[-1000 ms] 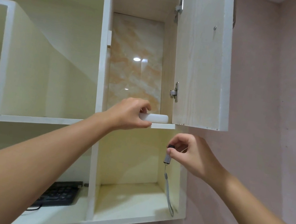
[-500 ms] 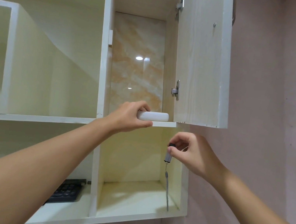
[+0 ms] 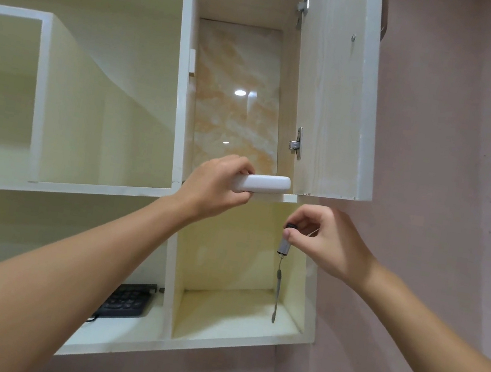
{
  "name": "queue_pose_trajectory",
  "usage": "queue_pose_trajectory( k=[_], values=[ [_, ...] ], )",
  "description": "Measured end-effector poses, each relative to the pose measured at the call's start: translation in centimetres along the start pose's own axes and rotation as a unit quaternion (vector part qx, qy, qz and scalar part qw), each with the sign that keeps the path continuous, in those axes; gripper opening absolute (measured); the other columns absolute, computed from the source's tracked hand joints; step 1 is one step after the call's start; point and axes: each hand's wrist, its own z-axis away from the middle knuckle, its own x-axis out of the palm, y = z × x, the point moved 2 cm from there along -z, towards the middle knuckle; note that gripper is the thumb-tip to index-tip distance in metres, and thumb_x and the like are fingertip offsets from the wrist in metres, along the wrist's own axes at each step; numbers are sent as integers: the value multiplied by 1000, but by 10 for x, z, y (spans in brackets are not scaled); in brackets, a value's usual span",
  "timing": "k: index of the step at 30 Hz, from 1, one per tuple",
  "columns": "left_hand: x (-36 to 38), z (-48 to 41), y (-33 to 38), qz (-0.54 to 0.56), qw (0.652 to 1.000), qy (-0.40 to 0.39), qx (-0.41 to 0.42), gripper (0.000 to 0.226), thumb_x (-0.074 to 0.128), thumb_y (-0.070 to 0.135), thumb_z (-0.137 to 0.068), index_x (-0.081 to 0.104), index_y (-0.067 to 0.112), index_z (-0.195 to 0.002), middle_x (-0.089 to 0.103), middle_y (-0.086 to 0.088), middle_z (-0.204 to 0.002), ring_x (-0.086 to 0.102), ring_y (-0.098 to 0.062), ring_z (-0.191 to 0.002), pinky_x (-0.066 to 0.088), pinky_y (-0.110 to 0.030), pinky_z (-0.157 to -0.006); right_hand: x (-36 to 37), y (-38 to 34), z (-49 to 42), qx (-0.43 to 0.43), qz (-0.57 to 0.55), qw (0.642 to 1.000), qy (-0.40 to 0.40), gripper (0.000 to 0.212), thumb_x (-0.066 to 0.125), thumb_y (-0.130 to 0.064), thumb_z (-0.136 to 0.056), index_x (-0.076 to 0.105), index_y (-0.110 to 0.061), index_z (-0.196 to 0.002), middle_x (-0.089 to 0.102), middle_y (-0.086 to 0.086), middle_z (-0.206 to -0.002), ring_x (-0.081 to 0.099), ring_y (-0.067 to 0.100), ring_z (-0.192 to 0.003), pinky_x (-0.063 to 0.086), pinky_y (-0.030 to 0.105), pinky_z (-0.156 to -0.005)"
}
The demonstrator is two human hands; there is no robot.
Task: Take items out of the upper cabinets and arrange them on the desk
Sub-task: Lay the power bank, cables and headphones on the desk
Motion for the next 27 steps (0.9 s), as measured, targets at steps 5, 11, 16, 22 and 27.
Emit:
queue_pose_trajectory(
  k=[5, 11, 16, 22, 27],
  values=[
    [-12, 35, 31, 28, 998, 32, 37, 26, 74, 26, -80, 65, 20, -104, 66, 10, -95, 59, -13, -82, 49, -34, -70, -8, -2, 11, 19, -14, 1000, 18, 11, 75, -17, -83, 71, -25, -78, 71, -11, -72, 65, 3, -69, 50, 20, -68],
    [5, 116, 58, 86, 992, 42, -79, 25, 76, 25, -80, 67, 24, -103, 68, 15, -94, 62, -8, -84, 51, -31, -73, 3, 4, 65, 70, -104, 992, 4, 6, 74, -12, -87, 74, -18, -86, 74, -4, -78, 65, 6, -70, 49, 15, -67],
    [39, 219, 86, 180, 940, 47, -287, 23, 78, 24, -79, 70, 26, -100, 70, 18, -90, 63, -1, -86, 48, -16, -71, 42, 35, 154, 149, -152, 977, -18, 10, 74, -9, -87, 74, -19, -85, 74, -4, -78, 67, 9, -71, 51, 20, -70],
    [96, 404, 146, 283, 780, -4, -558, 15, 80, 24, -82, 69, 26, -92, 69, 15, -87, 63, 2, -80, 55, -21, -70, 111, 71, 325, 289, -185, 936, -72, 21, 76, 0, -84, 73, -20, -82, 72, -2, -75, 62, 9, -66, 53, 25, -68],
    [109, 535, 208, 339, 579, -25, -741, 14, 75, 17, -87, 70, 12, -99, 75, -7, -96, 71, -24, -87, 57, -43, -77, 145, 63, 457, 413, -194, 883, -115, 15, 77, 1, -82, 70, -12, -84, 68, 4, -76, 56, 6, -67, 48, 15, -65]
  ],
)
